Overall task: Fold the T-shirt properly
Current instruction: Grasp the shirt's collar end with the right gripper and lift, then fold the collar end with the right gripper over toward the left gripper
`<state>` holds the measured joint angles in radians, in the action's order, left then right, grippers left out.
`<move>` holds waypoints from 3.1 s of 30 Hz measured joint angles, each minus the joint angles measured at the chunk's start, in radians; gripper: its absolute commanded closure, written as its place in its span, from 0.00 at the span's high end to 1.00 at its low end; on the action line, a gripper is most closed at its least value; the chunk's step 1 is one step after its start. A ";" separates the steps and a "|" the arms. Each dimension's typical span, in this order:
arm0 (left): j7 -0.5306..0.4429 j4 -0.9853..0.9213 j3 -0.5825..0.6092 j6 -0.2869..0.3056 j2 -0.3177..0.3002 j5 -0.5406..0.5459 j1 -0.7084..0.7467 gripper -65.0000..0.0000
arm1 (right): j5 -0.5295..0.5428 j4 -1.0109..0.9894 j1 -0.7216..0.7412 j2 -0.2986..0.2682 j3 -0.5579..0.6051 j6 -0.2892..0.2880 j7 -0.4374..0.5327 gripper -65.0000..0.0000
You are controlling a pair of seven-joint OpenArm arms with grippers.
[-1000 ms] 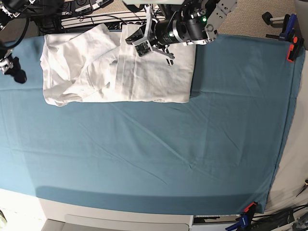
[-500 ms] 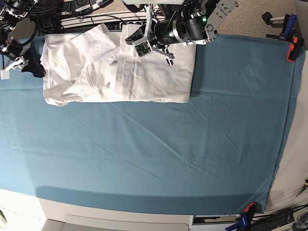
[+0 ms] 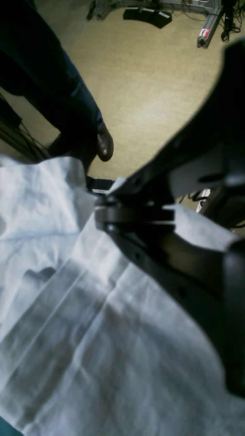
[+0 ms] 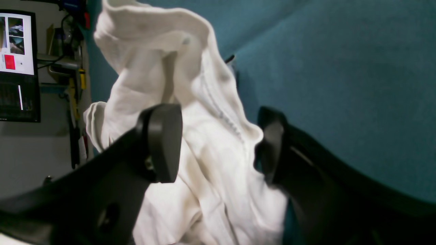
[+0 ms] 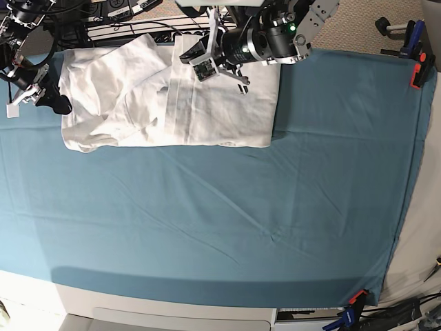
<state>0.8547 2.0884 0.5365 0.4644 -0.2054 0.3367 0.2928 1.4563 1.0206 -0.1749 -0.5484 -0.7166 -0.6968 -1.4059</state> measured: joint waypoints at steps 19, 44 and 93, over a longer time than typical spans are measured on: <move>0.000 0.000 0.000 0.000 0.000 0.000 0.000 0.00 | -0.003 0.182 -0.001 -0.005 0.261 0.005 0.002 0.55; 0.001 0.000 0.000 -0.001 0.001 -0.075 -0.008 0.00 | -0.005 0.393 -0.003 0.165 0.264 0.000 -0.004 0.00; 0.039 0.048 -0.440 -0.023 -0.108 0.042 -0.006 0.00 | -0.624 0.788 -0.048 0.682 0.752 0.008 0.280 0.00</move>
<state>0.8940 2.1368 0.0967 0.4412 -0.3134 0.3782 0.2871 0.8326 1.8084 -0.2226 0.1333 0.0357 -0.6891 -1.1255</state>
